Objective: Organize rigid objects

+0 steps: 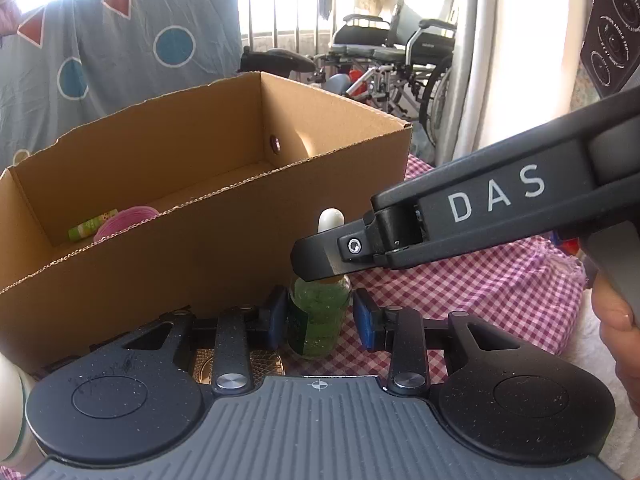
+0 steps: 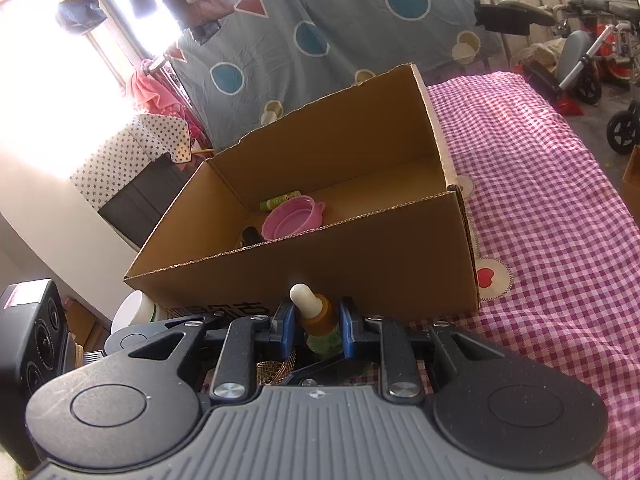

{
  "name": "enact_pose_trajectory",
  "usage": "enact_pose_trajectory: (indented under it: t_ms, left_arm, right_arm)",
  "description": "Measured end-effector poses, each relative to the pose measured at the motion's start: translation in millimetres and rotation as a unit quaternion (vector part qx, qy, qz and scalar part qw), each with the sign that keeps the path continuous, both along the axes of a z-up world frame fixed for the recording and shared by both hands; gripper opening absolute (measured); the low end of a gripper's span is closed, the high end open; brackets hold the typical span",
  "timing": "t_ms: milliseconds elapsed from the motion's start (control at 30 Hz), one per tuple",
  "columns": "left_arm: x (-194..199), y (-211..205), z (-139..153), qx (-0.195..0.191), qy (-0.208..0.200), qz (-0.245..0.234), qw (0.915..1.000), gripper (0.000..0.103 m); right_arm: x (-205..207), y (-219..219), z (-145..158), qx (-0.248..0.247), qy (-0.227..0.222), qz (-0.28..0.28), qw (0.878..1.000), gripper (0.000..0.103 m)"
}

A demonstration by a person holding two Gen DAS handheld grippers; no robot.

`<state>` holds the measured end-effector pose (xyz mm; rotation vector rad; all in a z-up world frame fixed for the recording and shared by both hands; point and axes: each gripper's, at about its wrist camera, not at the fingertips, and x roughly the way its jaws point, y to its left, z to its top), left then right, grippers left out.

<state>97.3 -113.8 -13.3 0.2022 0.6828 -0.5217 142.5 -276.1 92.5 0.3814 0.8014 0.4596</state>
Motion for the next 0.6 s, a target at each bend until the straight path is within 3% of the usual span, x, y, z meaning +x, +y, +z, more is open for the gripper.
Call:
enact_pose_trajectory:
  t_ms: [100, 233, 433, 600]
  left_arm:
    - [0.6, -4.0, -0.2, 0.007, -0.002, 0.0, 1.0, 0.035]
    - [3.7, 3.6, -0.2, -0.036, 0.03, 0.001, 0.9989, 0.033]
    - [-8.9, -3.0, -1.1, -0.057, 0.04, -0.015, 0.9975, 0.033]
    - [-8.2, -14.1, -4.9, -0.029, 0.044, -0.019, 0.9984, 0.035]
  right_arm:
    - [0.7, -4.2, -1.4, 0.011, 0.005, -0.003, 1.0, 0.025]
    - [-4.0, -5.9, 0.2, -0.001, 0.003, -0.007, 1.0, 0.025]
    - [-18.2, -18.3, 2.0, -0.005, 0.009, -0.015, 1.0, 0.025]
    - [-22.9, -26.5, 0.3, 0.002, 0.012, -0.018, 1.0, 0.025]
